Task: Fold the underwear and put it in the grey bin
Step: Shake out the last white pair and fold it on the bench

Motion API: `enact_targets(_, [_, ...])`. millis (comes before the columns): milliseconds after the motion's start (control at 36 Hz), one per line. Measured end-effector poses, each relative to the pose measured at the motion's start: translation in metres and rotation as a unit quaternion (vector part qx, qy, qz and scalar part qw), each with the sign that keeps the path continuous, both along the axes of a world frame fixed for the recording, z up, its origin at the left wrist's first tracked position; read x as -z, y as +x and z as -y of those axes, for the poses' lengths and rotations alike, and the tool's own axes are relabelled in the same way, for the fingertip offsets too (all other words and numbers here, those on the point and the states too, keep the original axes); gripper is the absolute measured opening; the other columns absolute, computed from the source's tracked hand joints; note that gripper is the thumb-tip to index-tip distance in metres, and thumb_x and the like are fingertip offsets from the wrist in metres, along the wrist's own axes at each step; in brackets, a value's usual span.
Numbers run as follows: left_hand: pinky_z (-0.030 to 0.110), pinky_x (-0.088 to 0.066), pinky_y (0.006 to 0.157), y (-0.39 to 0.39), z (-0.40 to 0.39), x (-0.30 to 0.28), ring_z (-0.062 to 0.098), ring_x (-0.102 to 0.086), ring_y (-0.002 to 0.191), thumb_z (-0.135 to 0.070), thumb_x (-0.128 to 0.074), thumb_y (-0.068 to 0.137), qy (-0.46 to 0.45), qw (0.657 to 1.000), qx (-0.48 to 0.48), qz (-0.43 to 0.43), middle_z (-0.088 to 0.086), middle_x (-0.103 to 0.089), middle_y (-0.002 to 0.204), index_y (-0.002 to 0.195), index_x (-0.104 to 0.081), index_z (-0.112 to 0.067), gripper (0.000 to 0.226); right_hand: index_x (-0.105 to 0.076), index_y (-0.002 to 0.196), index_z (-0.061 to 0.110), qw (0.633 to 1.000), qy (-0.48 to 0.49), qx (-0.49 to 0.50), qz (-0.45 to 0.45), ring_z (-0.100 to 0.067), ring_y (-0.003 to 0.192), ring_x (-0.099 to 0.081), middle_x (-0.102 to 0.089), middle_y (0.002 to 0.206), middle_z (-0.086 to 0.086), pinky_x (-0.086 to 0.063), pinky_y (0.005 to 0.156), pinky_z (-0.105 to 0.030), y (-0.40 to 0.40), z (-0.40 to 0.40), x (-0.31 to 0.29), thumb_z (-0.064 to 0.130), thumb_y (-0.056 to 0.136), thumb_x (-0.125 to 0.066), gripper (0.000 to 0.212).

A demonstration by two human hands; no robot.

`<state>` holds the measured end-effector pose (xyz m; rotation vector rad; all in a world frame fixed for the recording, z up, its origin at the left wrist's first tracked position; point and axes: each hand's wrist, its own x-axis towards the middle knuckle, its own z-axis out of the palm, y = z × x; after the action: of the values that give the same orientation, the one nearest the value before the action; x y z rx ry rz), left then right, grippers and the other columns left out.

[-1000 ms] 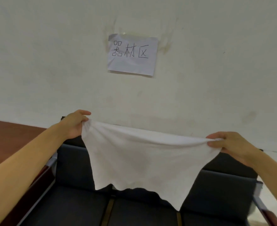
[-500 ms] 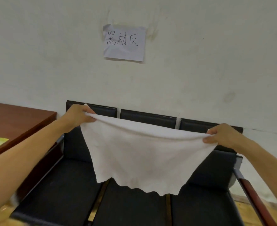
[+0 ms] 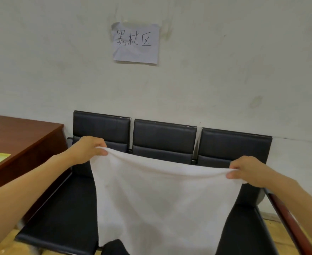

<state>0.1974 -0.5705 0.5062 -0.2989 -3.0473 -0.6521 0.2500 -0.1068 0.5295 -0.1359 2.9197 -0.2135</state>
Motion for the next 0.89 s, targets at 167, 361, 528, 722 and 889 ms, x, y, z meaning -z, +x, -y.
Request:
enact_targets(167, [0.026, -0.044, 0.093, -0.058, 0.004, 0.037, 0.007, -0.059, 0.092, -0.020, -0.062, 0.090, -0.073, 0.995, 0.020, 0.068, -0.009, -0.062, 0.091, 0.095, -0.067, -0.023, 0.008, -0.052, 0.071, 0.034, 0.999, 0.039, 0.006, 0.032, -0.005, 0.079, -0.057, -0.058, 0.081, 0.009, -0.047, 0.079, -0.020, -0.054, 0.003, 0.029, 0.030, 0.091, -0.059, 0.021])
enact_targets(361, [0.030, -0.047, 0.091, -0.141, 0.008, 0.075, 0.007, -0.060, 0.090, -0.015, -0.059, 0.090, -0.113, 0.988, 0.044, 0.097, -0.006, -0.065, 0.094, 0.090, -0.065, -0.028, 0.014, -0.063, 0.102, 0.026, 0.995, 0.081, 0.022, 0.050, -0.012, 0.095, -0.058, -0.061, 0.102, 0.005, -0.043, 0.084, -0.022, -0.128, 0.016, 0.068, 0.018, 0.093, -0.054, 0.015])
enact_targets(528, [0.031, -0.050, 0.085, -0.230, 0.010, 0.110, 0.008, -0.061, 0.083, -0.014, -0.059, 0.090, -0.106, 0.990, 0.049, 0.081, -0.004, -0.066, 0.090, 0.092, -0.065, -0.025, 0.013, -0.060, 0.116, 0.022, 0.992, 0.077, 0.061, 0.077, -0.013, 0.099, -0.059, -0.063, 0.112, 0.001, -0.046, 0.089, -0.025, -0.213, 0.021, 0.104, 0.014, 0.094, -0.050, 0.025])
enact_targets(722, [0.031, -0.052, 0.077, -0.312, 0.005, 0.133, 0.013, -0.061, 0.079, -0.016, -0.057, 0.090, -0.104, 0.994, 0.039, 0.022, -0.004, -0.065, 0.085, 0.090, -0.062, -0.026, 0.011, -0.053, 0.128, 0.025, 0.990, 0.084, 0.109, 0.037, -0.018, 0.095, -0.061, -0.063, 0.109, -0.004, -0.049, 0.081, -0.027, -0.290, 0.020, 0.127, 0.008, 0.093, -0.049, 0.039])
enact_targets(889, [0.028, -0.048, 0.081, -0.314, -0.005, 0.190, 0.014, -0.060, 0.090, -0.012, -0.060, 0.088, -0.122, 0.989, 0.077, 0.013, -0.003, -0.064, 0.099, 0.102, -0.064, -0.020, 0.016, -0.046, 0.134, 0.029, 0.988, 0.095, 0.098, 0.071, -0.014, 0.106, -0.058, -0.060, 0.120, 0.002, -0.047, 0.091, -0.026, -0.288, 0.036, 0.167, 0.009, 0.091, -0.052, 0.048])
